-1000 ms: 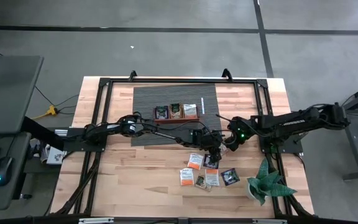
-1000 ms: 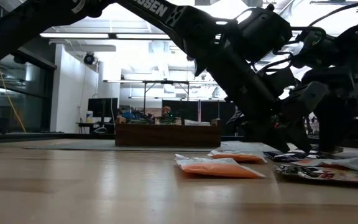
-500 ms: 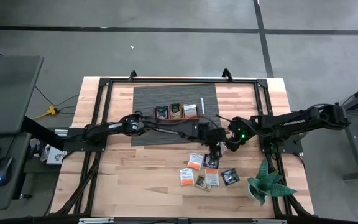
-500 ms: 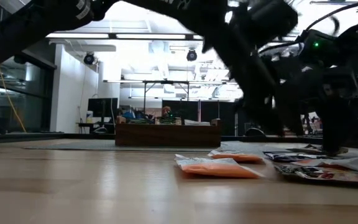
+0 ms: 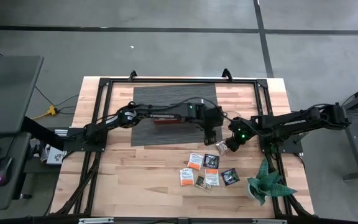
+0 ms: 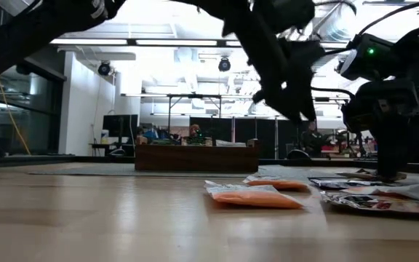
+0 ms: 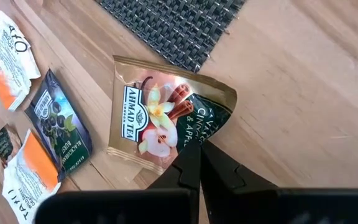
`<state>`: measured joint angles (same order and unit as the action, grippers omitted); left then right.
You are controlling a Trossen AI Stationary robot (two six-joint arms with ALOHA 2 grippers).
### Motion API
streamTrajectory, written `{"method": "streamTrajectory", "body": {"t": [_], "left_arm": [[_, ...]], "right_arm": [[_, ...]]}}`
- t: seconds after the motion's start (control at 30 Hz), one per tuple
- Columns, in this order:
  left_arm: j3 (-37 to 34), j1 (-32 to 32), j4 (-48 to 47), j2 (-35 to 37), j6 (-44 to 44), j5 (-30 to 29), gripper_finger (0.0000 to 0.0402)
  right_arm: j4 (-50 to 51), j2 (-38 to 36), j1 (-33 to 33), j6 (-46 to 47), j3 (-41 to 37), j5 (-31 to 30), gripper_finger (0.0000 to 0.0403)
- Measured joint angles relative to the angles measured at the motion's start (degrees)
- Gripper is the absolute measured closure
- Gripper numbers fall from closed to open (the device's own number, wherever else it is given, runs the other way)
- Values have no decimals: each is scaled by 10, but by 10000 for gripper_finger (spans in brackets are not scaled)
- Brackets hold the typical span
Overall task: Pick & Place Tea
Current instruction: Put the brown tea bag into the middle section of the wooden organizer
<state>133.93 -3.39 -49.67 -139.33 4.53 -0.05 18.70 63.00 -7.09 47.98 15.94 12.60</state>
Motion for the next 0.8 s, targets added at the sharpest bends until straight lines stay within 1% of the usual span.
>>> {"method": "streamTrajectory", "body": {"t": [0.1, 0.17, 0.27, 0.37, 0.5, 0.57, 0.63, 0.7, 0.73, 0.8], "left_arm": [[-3, -10, -53, 27, -27, -5, 205], [-1, -17, -42, 38, -41, -18, 205], [-2, -31, -62, 67, -57, -19, 205], [0, -49, -47, 92, -63, -17, 205], [-1, -75, -34, 113, -63, 14, 205], [-1, -86, -26, 123, -64, 40, 205], [0, -94, -1, 128, -63, 72, 205], [-1, -100, 5, 139, -58, 103, 205], [-3, -102, 4, 145, -58, 114, 205], [0, -101, 34, 153, -58, 123, 205]], "right_arm": [[0, 0, 0, 0, 0, -1, 403], [0, 0, 0, -3, 0, -2, 403], [-2, 0, 0, -4, -1, -3, 403], [-24, -1, 0, 5, -17, 0, 403], [-88, -3, -1, 34, -51, 7, 403], [-110, -3, -1, 44, -62, 10, 403], [-116, -3, -1, 45, -64, 10, 403], [-120, -3, -1, 45, -64, 8, 403], [-124, -3, 0, 45, -64, 5, 403], [-129, -2, 0, 46, -65, 3, 403]]}}
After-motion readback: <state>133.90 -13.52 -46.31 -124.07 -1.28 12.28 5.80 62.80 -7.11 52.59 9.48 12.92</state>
